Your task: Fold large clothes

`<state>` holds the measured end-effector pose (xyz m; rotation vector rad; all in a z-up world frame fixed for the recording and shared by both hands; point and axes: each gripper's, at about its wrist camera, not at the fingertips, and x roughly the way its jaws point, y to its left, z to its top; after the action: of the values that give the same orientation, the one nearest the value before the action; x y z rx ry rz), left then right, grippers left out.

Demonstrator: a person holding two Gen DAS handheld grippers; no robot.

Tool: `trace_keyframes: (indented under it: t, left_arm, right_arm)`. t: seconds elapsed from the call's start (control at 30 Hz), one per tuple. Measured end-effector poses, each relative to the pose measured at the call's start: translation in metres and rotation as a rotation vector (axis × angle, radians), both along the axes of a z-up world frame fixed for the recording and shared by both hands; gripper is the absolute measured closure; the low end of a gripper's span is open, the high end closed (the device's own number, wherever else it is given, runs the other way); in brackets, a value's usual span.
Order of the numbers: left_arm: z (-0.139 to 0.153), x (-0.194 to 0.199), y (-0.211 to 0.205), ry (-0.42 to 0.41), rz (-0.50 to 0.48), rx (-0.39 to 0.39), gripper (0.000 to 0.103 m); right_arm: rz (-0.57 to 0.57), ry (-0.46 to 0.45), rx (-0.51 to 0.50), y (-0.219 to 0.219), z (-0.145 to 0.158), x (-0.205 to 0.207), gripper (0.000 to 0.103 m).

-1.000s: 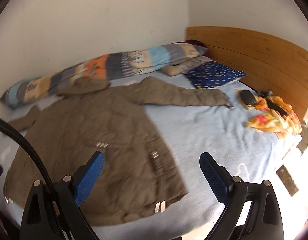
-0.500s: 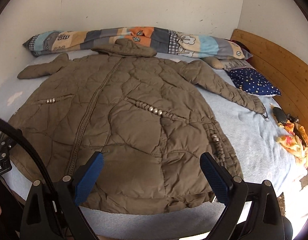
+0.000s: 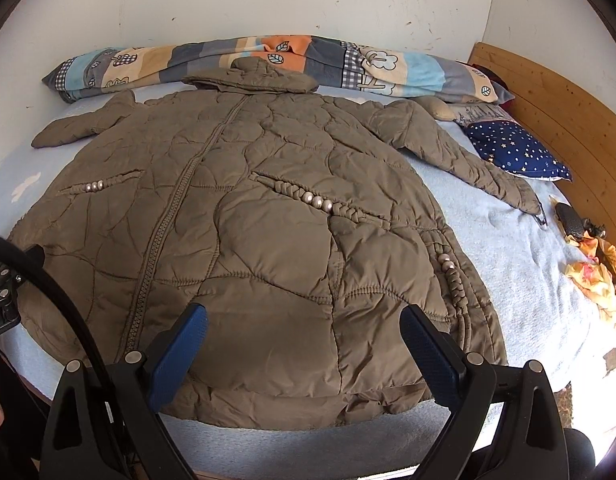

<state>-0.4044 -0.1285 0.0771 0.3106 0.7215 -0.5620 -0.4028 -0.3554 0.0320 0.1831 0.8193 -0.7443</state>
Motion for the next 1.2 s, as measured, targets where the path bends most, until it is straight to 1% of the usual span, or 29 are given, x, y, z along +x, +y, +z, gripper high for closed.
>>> trace_keyframes:
  t: [0.43,0.83,0.97,1.1,1.2]
  left_arm:
    - [-0.003,-0.001,0.002,-0.003,0.004,0.007,0.001]
    - [0.005,0.0,0.0,0.009,0.002,-0.011,0.001]
    - [0.022,0.007,-0.001,0.007,0.003,-0.048,0.001]
    - [0.054,0.017,-0.003,-0.042,0.017,-0.113,0.001]
    - [0.073,0.021,-0.008,-0.109,0.026,-0.13,0.001]
  right_arm:
    - [0.0,-0.004,0.004,0.0,0.003,-0.001,0.004]
    - [-0.017,-0.018,0.016,-0.004,0.005,-0.007,0.004]
    - [-0.036,-0.058,0.044,-0.015,0.014,-0.018,0.004]
    - [-0.133,-0.143,0.076,-0.048,0.034,-0.043,0.004]
    - [-0.206,-0.189,0.089,-0.071,0.045,-0.061,0.004]
